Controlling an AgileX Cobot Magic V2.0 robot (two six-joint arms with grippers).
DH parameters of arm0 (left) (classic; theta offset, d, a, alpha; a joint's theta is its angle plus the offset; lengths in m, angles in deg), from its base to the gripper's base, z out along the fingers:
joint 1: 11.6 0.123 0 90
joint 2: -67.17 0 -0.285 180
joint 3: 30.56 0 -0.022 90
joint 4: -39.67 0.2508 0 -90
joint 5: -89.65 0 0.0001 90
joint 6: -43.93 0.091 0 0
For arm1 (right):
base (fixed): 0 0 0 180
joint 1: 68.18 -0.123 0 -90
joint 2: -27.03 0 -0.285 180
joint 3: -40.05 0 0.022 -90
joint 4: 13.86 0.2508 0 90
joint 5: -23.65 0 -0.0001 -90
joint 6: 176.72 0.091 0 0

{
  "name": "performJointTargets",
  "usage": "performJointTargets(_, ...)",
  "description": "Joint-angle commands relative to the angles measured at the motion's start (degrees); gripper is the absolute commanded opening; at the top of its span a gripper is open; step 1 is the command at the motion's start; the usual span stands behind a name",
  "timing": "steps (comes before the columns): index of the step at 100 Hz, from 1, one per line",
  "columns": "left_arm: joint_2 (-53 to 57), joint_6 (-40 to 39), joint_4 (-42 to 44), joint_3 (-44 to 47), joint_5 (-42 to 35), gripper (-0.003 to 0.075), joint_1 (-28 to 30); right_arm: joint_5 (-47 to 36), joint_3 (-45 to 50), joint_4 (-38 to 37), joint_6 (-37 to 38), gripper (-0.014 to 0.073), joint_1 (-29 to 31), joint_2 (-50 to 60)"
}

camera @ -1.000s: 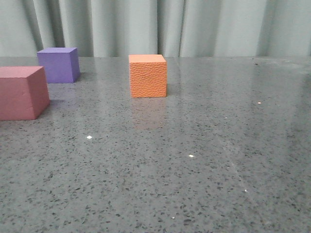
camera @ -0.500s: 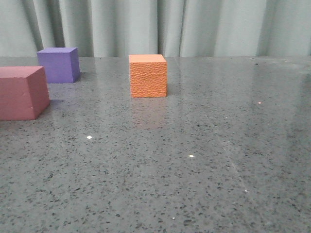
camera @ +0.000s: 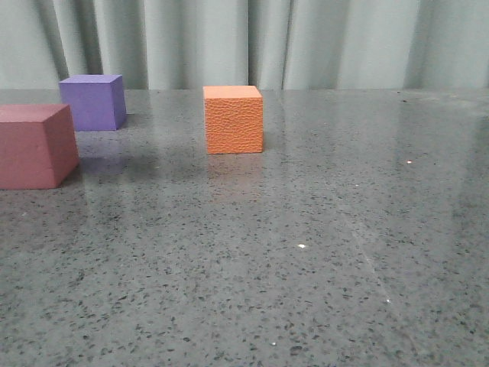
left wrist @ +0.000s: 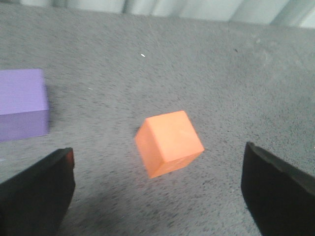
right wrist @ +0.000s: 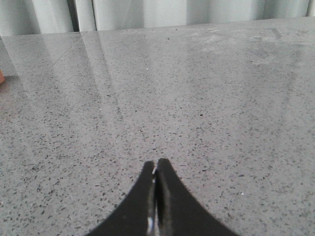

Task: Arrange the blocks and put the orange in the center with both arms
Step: 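Lower the left gripper over the orange cube and close on it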

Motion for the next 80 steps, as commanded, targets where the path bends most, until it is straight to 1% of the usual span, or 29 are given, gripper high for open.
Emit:
performJointTargets(1, -4.9, -11.1, 10.2, -6.9, -3.2, 0.0640, -5.1, -4.8, -0.8, -0.2, -0.5, -0.0067, 0.3, 1.4)
performJointTargets(17, -15.7, -24.6, 26.7, -18.3, 6.5, 0.0640, -11.8, -4.8, -0.8, -0.2, -0.5, -0.0067, 0.3, 1.4)
performJointTargets(26, -21.2, -30.6, 33.0, -24.4, 13.2, 0.0640, -13.8, -4.8, -0.8, -0.2, -0.5, -0.0067, 0.3, 1.4)
performJointTargets(35, -25.4, -31.5, 33.7, -29.3, 16.4, 0.0640, -14.7, -4.8, -0.8, -0.2, -0.5, -0.0067, 0.3, 1.4)
performJointTargets(46, -28.3, -31.5, 33.7, -32.4, 16.3, 0.0640, -16.0, -4.8, -0.8, -0.2, -0.5, -0.0067, 0.3, 1.4)
performJointTargets(65, -30.0, -31.5, 34.0, -32.9, 15.2, 0.0640, -16.5, -4.8, -0.8, -0.2, -0.5, -0.0067, 0.3, 1.4)
performJointTargets(74, -30.1, -31.9, 34.0, -32.9, 18.4, 0.0640, -16.5, -4.8, -0.8, -0.2, -0.5, -0.0067, 0.3, 1.4)
performJointTargets(80, -30.1, -32.2, 33.5, -32.8, 18.8, 0.0640, -16.5, -4.8, -0.8, -0.2, -0.5, -0.0067, 0.3, 1.4)
